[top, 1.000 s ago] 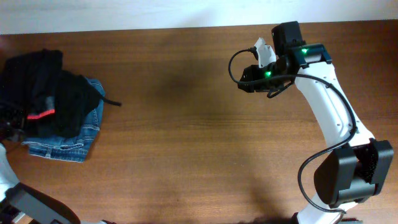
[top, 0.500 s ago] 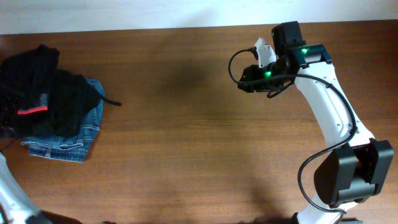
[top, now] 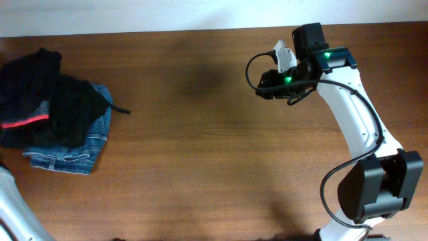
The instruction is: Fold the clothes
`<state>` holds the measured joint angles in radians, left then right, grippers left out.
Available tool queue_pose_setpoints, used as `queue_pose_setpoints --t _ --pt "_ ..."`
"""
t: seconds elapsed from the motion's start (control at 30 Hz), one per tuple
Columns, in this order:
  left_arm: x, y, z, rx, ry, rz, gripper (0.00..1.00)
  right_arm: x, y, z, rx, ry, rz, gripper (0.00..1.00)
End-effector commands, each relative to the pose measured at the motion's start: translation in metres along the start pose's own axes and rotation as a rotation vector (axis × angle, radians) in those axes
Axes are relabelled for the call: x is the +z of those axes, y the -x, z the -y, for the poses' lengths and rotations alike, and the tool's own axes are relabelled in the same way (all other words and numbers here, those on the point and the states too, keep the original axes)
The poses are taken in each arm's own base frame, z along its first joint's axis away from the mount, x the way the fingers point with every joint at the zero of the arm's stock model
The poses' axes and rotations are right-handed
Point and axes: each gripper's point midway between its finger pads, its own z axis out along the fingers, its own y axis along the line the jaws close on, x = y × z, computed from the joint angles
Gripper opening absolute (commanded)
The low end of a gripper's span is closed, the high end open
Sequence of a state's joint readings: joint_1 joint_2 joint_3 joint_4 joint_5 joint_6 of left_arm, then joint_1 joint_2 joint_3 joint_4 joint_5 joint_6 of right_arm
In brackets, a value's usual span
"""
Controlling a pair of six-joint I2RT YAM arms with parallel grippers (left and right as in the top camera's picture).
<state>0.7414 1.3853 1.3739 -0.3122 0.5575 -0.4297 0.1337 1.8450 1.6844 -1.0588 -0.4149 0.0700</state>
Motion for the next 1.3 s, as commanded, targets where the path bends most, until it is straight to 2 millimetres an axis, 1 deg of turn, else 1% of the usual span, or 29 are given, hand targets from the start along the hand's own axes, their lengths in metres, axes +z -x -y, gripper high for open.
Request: queue_pose_setpoints --t 0.0,0.03,0.1,0.13,0.2,0.27,0.3,0.33,0.37,0.4,0.43,0.5,0.57,0.6,0.67,0.73,0.77,0.8,0.83,0.87,0.93,0.97,1.0,1.03,1.1,1.13,1.2,1.27 --pt "0.039 -0.008 0.029 0.07 -0.119 -0.011 0.01 0.001 0.001 -0.001 -0.016 -0.006 0.001 0.51" --pt "0.052 -0.014 0.031 0.076 -0.137 -0.021 0.01 0.001 0.001 -0.001 -0.015 -0.006 -0.001 0.51" --pt "0.08 -0.033 0.026 0.068 -0.151 -0.065 0.01 0.001 -0.001 -0.001 -0.012 -0.006 -0.006 0.51" --pt "0.096 -0.049 0.019 0.052 -0.148 -0.104 0.01 0.001 -0.002 -0.001 -0.011 -0.007 -0.01 0.51" --pt "0.118 -0.08 0.003 0.015 -0.125 -0.191 0.01 0.001 -0.004 -0.001 -0.007 -0.007 -0.02 0.5" --pt "0.136 -0.122 -0.021 -0.019 -0.08 -0.31 0.0 0.001 -0.007 0.0 -0.002 -0.008 -0.03 0.5" --pt "0.141 -0.138 -0.031 -0.023 -0.056 -0.355 0.01 0.001 -0.007 0.0 -0.001 -0.008 -0.032 0.5" --pt "0.144 -0.159 -0.048 -0.034 -0.003 -0.412 0.01 0.001 -0.007 0.0 -0.002 -0.008 -0.031 0.5" --pt "0.146 -0.172 -0.06 -0.045 0.045 -0.448 0.01 0.001 -0.007 0.0 -0.002 -0.008 -0.03 0.5" --pt "0.146 -0.189 -0.078 -0.063 0.113 -0.493 0.0 0.001 -0.006 -0.001 -0.004 -0.008 -0.025 0.5" --pt "0.147 -0.199 -0.088 -0.059 0.143 -0.521 0.01 0.001 -0.005 -0.001 -0.005 -0.008 -0.022 0.51" --pt "0.15 -0.219 -0.1 -0.048 0.156 -0.576 0.01 0.001 -0.003 -0.001 -0.008 -0.007 -0.015 0.51" --pt "0.151 -0.226 -0.104 -0.042 0.16 -0.595 0.01 0.001 -0.002 -0.001 -0.01 -0.007 -0.011 0.5" --pt "0.151 -0.226 -0.104 -0.036 0.155 -0.595 0.01 0.001 -0.002 -0.001 -0.01 -0.007 -0.011 0.5" --pt "0.151 -0.218 -0.097 -0.024 0.135 -0.574 0.0 0.001 -0.002 -0.001 -0.009 -0.007 -0.013 0.51" --pt "0.149 -0.202 -0.082 -0.01 0.085 -0.536 0.01 0.001 -0.004 -0.001 -0.007 -0.007 -0.017 0.5" --pt "0.146 -0.191 -0.071 0.001 0.052 -0.51 0.0 0.001 -0.004 -0.001 -0.007 -0.007 -0.018 0.5" --pt "0.144 -0.181 -0.061 0.013 0.023 -0.484 0.02 0.001 -0.004 -0.001 -0.006 -0.007 -0.02 0.5" --pt "0.139 -0.165 -0.047 0.032 -0.01 -0.446 0.09 0.001 -0.005 -0.001 -0.006 -0.008 -0.022 0.5" --pt "0.134 -0.152 -0.037 0.045 -0.03 -0.413 0.2 0.001 -0.005 -0.001 -0.005 -0.008 -0.023 0.51" --pt "0.117 -0.121 -0.012 0.077 -0.063 -0.338 0.35 0.001 -0.005 -0.001 -0.005 -0.008 -0.024 0.51" --pt "0.108 -0.108 -0.001 0.095 -0.077 -0.306 0.47 0.001 -0.005 -0.001 -0.004 -0.008 -0.025 0.51" --pt "0.097 -0.094 0.011 0.116 -0.092 -0.267 0.58 0.001 -0.005 -0.001 -0.005 -0.008 -0.024 0.51" --pt "0.078 -0.075 0.03 0.146 -0.116 -0.212 0.64 0.001 -0.005 -0.001 -0.005 -0.008 -0.024 0.5" --pt "0.056 -0.057 0.049 0.174 -0.137 -0.16 0.68 0.001 -0.005 -0.001 -0.005 -0.008 -0.024 0.5" --pt "0.046 -0.051 0.057 0.185 -0.147 -0.14 0.68 0.001 -0.005 -0.001 -0.005 -0.008 -0.024 0.5" --pt "0.029 -0.045 0.071 0.196 -0.174 -0.124 0.69 0.001 -0.005 -0.001 -0.005 -0.008 -0.024 0.51" --pt "0.011 -0.047 0.092 0.205 -0.25 -0.136 0.69 0.001 -0.005 0.0 -0.005 -0.008 -0.024 0.51"
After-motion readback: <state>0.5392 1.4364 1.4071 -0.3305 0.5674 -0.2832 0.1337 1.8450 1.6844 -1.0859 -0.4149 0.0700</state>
